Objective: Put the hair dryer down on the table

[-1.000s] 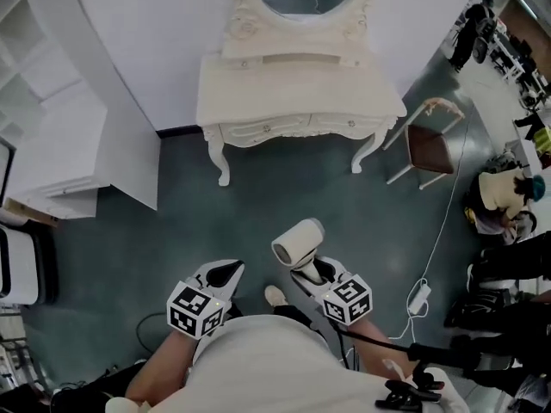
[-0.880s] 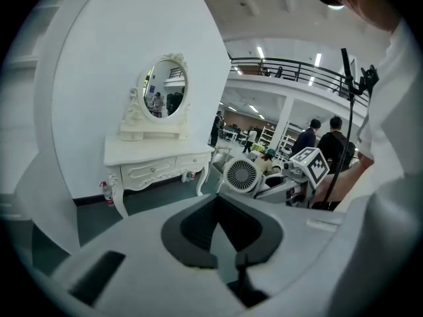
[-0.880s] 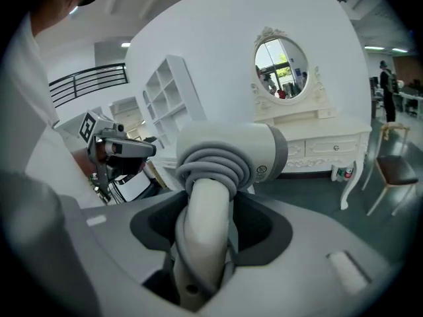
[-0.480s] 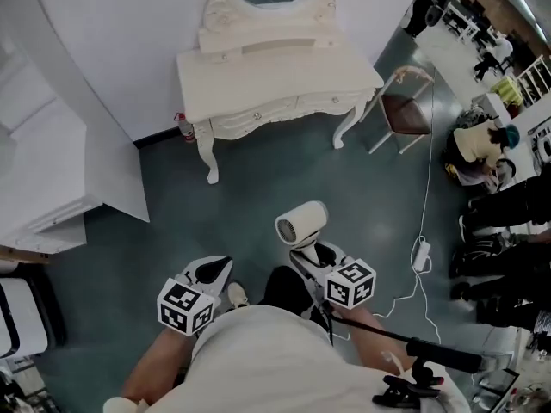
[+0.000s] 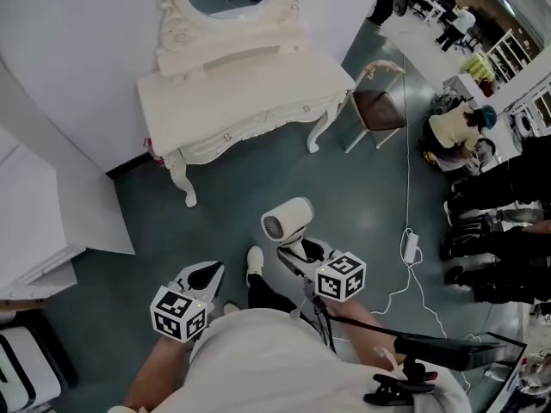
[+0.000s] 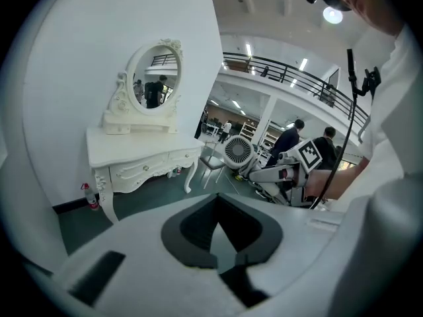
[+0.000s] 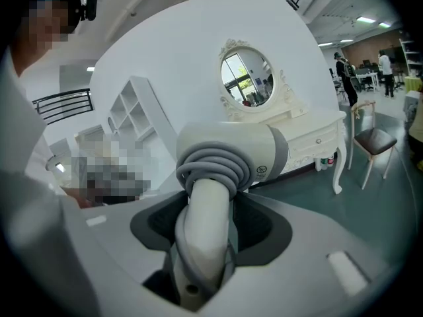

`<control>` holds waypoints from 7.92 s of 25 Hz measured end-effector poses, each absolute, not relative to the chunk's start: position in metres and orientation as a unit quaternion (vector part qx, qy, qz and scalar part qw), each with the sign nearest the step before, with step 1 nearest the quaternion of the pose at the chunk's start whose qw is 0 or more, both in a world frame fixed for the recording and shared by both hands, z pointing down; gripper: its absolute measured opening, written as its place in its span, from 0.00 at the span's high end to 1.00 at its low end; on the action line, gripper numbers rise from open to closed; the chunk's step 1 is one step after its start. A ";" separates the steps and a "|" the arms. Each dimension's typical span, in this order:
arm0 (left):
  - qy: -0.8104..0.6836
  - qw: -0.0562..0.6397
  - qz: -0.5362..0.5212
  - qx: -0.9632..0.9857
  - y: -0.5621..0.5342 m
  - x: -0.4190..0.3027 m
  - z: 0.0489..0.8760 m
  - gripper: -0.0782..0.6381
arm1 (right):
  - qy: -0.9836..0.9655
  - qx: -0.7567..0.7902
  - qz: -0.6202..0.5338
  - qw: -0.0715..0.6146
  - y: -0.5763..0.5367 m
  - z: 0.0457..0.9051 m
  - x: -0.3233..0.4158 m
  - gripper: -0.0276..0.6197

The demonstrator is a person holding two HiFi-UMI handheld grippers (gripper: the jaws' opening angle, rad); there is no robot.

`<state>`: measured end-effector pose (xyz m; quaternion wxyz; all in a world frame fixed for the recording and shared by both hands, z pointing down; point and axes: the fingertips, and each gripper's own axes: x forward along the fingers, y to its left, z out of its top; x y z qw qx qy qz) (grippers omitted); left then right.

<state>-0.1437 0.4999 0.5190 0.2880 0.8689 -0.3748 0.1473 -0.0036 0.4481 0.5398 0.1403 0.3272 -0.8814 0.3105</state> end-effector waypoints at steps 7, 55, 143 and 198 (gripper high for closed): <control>-0.374 0.263 0.167 0.874 0.386 -0.119 0.494 0.89 | -0.897 0.311 0.275 0.152 0.337 0.522 0.008 0.62; -0.307 0.268 0.190 0.893 -0.173 -0.108 0.497 0.89 | -0.829 0.436 0.230 0.263 -0.333 0.567 0.079 0.62; -0.408 0.293 0.176 0.846 -0.243 -0.107 0.491 0.89 | -0.815 0.444 0.168 0.332 -0.492 0.565 0.120 0.47; -0.344 0.282 0.176 0.878 -0.050 -0.244 0.503 0.89 | -0.865 0.353 0.193 0.301 -0.100 0.531 -0.111 0.95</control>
